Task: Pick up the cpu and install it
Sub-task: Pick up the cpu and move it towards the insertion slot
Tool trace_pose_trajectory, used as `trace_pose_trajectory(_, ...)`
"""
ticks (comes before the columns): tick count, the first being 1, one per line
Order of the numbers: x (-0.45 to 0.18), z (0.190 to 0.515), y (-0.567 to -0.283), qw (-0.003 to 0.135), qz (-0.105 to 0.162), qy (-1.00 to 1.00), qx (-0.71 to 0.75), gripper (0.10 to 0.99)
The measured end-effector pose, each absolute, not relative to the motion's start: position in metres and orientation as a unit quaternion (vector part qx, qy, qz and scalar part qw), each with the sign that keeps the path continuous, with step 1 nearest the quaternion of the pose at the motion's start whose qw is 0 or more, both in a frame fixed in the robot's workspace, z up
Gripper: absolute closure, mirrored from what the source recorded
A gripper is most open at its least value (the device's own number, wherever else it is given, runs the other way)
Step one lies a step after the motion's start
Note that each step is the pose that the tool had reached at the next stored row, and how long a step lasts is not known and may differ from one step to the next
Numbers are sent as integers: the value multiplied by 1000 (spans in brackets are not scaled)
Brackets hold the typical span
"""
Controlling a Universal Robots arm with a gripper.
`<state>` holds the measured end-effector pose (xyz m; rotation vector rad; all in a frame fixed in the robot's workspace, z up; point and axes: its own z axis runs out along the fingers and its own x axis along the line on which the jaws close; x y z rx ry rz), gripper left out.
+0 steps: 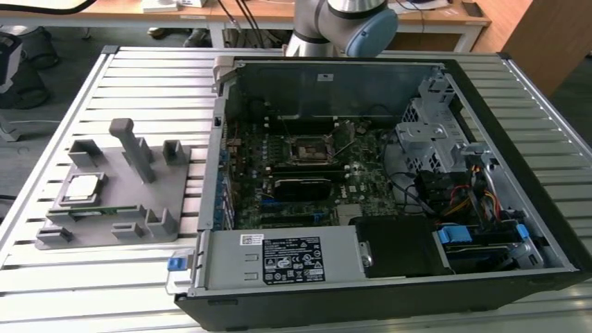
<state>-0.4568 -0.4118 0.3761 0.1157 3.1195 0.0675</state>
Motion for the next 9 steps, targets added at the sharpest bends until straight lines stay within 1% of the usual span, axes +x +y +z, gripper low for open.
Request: trace_pose_trajectory(9,-458,373,-412,9,22,999,37,980)
